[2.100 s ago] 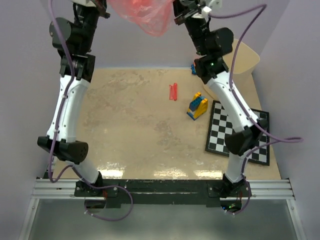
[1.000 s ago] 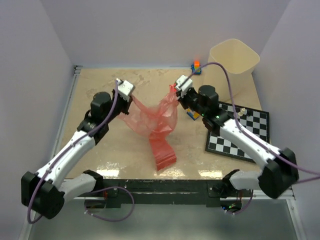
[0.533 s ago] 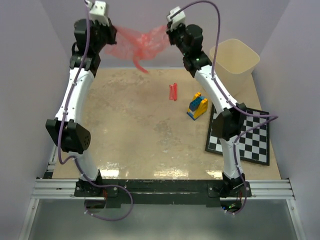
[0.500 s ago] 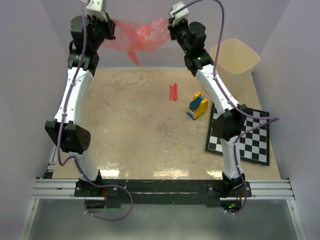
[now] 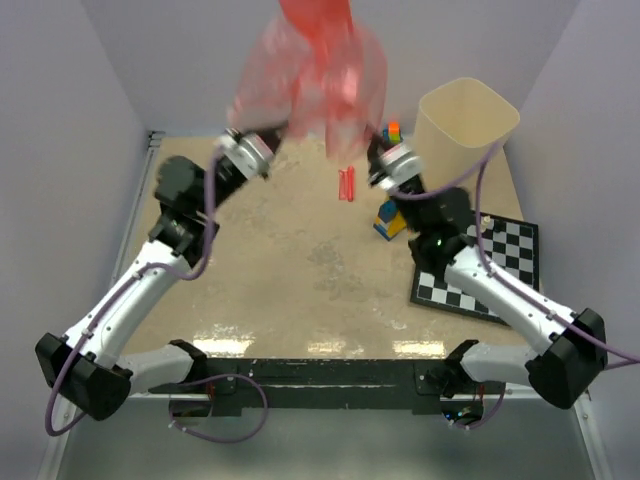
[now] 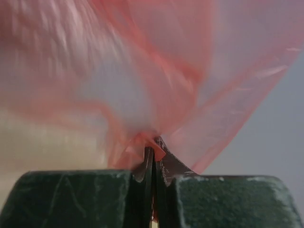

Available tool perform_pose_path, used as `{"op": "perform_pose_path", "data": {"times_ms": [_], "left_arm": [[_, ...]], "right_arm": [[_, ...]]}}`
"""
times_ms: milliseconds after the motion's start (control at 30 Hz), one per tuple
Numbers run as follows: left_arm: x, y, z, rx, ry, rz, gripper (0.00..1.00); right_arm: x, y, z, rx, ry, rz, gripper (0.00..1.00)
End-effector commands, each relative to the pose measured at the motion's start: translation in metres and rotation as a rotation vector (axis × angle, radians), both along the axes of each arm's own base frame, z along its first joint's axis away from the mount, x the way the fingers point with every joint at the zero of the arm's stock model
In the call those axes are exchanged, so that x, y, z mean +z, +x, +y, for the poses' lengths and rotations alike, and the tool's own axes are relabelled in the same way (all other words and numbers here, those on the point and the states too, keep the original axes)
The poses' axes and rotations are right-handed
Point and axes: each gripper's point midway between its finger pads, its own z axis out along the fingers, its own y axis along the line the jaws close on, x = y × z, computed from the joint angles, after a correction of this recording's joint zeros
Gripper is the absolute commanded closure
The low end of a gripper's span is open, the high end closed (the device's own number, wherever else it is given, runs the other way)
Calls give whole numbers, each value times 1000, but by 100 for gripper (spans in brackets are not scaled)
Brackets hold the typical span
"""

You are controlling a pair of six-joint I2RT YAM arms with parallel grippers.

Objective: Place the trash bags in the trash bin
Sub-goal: Unfold the trash bag at the center of the board.

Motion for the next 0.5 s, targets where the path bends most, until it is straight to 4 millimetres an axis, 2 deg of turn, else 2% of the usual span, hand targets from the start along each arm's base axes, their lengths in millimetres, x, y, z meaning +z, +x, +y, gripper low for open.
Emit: {"op": "perform_pose_path", "data": {"times_ms": [0, 33, 100, 133, 167, 200, 267, 367, 467], "left_arm": [[-260, -56, -21, -228, 475, 564, 100], [-259, -70, -16, -240, 459, 568, 100], [-249, -86, -11, -255, 424, 557, 100], [-243, -86, -10, -246, 411, 553, 100], [-241, -84, -9, -236, 411, 567, 100], [-239, -80, -9, -225, 417, 581, 100], [-241, -73, -11, -209, 421, 653, 100], [-243, -56, -9, -137, 363, 785, 100], [-234, -37, 2, -52, 256, 833, 100]], "right_arm": [[-298, -2, -16, -42, -621, 597, 100], [-303, -19, -21, -5, -645, 613, 100], [-279, -46, -24, 71, -625, 564, 100], [-258, -55, -27, 84, -574, 532, 100], [-246, -60, -27, 101, -543, 521, 100], [-237, -60, -27, 105, -520, 519, 100], [-232, -55, -25, 104, -481, 573, 100], [-238, -33, -26, 29, -468, 647, 100], [-233, -12, -22, -17, -411, 685, 100]]}}
